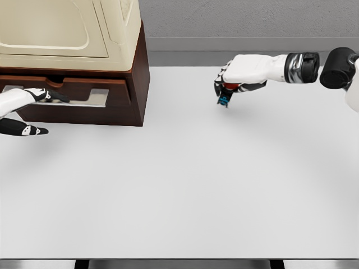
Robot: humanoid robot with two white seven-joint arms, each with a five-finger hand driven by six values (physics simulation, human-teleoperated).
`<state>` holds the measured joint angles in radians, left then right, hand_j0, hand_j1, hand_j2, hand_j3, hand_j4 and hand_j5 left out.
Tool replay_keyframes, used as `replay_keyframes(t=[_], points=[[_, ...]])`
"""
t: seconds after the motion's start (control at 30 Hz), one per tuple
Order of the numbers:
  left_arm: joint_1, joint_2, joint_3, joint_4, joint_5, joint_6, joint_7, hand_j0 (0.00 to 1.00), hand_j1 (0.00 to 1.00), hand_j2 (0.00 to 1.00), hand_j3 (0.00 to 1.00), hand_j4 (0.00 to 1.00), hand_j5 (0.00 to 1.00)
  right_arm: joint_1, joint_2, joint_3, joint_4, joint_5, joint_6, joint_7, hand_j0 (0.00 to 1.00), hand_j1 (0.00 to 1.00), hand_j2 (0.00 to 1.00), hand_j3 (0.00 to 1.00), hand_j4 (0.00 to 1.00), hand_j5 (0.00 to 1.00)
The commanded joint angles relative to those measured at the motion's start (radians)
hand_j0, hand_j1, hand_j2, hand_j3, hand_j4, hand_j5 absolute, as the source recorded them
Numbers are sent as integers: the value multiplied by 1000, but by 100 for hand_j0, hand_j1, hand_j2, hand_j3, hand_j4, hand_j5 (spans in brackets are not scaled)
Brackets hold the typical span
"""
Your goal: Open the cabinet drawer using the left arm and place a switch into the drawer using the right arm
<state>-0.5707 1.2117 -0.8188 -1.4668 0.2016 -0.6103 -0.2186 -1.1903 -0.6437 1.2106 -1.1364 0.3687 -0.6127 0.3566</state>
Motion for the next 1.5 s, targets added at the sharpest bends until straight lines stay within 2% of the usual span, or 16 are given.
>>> replay_keyframes(t=[0.0, 0.43, 0.63, 0.83, 1.2, 1.3, 1.47], points=[[0, 3, -3, -7, 6, -1, 1, 81, 81, 81, 81, 81, 81, 0, -2, -2, -28, -14, 2, -1, 54, 54, 54, 54, 54, 54], [22, 42, -22, -49, 9, -1, 28, 82, 82, 82, 82, 82, 82, -8, -8, -2, -155, -57, 2, -8, 54, 54, 54, 54, 54, 54], [32, 58, -22, -63, 10, -1, 30, 82, 82, 82, 82, 82, 82, -15, -63, -3, -233, -90, 2, -8, 54, 54, 54, 54, 54, 54], [45, 74, -22, -72, 18, -1, 30, 82, 82, 82, 82, 82, 82, -60, -80, -2, -316, -142, 2, -8, 54, 54, 54, 54, 54, 54], [58, 106, -20, -96, 30, -1, 48, 82, 82, 82, 82, 82, 82, -80, -62, -11, -405, -185, 2, -18, 54, 54, 54, 54, 54, 54], [60, 106, -20, -96, 30, -1, 50, 82, 82, 82, 82, 82, 82, -92, -8, -11, -405, -186, 2, -18, 54, 54, 54, 54, 54, 54], [60, 124, -20, -105, 38, -1, 51, 81, 81, 81, 81, 81, 81, -107, 33, -11, -405, -189, 2, -24, 54, 54, 54, 54, 54, 54]])
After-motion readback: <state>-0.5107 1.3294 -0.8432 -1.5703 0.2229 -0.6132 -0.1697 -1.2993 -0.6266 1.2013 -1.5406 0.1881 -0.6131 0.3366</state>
